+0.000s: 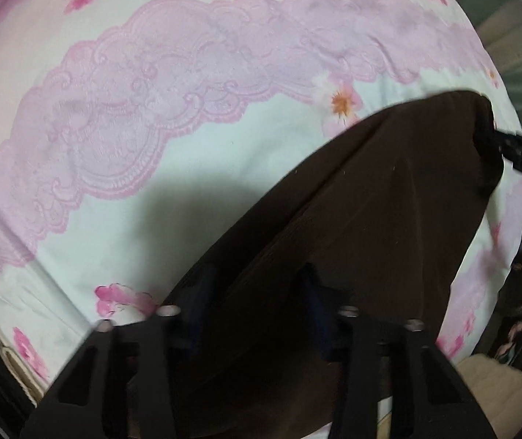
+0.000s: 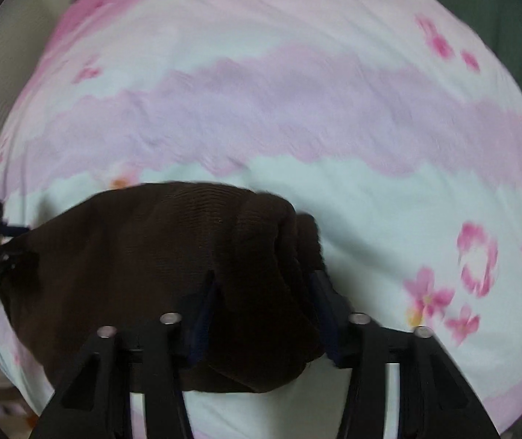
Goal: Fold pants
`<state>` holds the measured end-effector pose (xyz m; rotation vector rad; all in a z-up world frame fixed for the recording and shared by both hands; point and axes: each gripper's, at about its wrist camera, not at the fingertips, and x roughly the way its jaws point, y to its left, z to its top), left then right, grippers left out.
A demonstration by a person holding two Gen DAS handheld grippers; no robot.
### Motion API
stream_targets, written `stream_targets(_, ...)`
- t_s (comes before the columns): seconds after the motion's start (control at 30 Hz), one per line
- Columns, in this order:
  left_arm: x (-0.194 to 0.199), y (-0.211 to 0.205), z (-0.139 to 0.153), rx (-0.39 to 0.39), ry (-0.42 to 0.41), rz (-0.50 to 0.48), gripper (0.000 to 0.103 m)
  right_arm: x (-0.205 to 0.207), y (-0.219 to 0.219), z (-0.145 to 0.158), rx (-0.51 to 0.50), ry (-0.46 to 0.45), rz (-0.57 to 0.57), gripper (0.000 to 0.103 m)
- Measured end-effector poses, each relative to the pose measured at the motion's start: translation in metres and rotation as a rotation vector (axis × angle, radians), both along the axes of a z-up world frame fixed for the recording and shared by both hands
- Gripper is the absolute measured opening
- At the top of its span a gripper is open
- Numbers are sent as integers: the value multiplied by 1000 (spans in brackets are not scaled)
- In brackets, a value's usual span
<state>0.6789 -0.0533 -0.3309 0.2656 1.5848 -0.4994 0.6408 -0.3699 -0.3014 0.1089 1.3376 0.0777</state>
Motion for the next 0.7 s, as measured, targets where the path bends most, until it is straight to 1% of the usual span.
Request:
stream_targets(0.03, 0, -2, 2, -3, -11, 11, 23, -1, -3, -2, -5, 0, -20, 36)
stream_targets(0.1, 0, -6, 12, -5, -69, 27, 22, -6, -5, 3, -3, -25, -22, 33)
stream_targets(0.13, 1, -8, 14, -2, -79, 35, 22, -8, -6, 7, -4, -37, -23, 32)
stream_targets(0.2, 5, -13, 11, 12, -74, 42, 23, -13, -12, 20, 6, -72, -54, 32)
stream_targets(0.23, 8, -17, 7, 28, -68, 44, 23, -12, -16, 20, 15, -69, -65, 32)
stream_targets(0.3, 14, -18, -5, 75, -56, 67, 25, -3, -23, 12, 18, -38, -80, 33)
stream_targets(0.33, 17, -18, -10, 90, -45, 82, 29, 3, -25, 4, 34, -17, -80, 34)
stream_targets(0.37, 19, -17, -13, 103, -40, 95, 31, 10, -26, -10, 43, 47, -74, 35)
stream_targets(0.4, 21, -17, -12, 108, -36, 106, 32, 14, -27, -16, 44, 77, -75, 37)
stream_targets(0.43, 21, -17, -11, 115, -39, 107, 34, 17, -29, -17, 53, 75, -79, 43)
stream_targets(0.47, 21, -19, -6, 123, -58, 100, 41, 16, -30, -13, 58, 64, -83, 48)
stream_targets(0.5, 18, -22, 6, 144, -119, 80, 46, 14, -31, -6, 44, 47, -93, 59)
stream_targets(0.53, 15, -25, 19, 147, -178, 65, 58, 9, -31, 6, 29, 8, -104, 66)
stream_targets(0.57, 11, -27, 29, 138, -224, 56, 69, 3, -31, 19, 17, -36, -107, 68)
stream_targets(0.6, 5, -30, 46, 118, -286, 46, 72, -2, -31, 29, 6, -69, -107, 72)
stream_targets(0.63, 0, -31, 58, 107, -321, 46, 72, -8, -30, 39, -11, -106, -110, 78)
stream_targets(0.7, -12, -33, 77, 82, -372, 61, 72, -21, -29, 54, -28, -159, -120, 79)
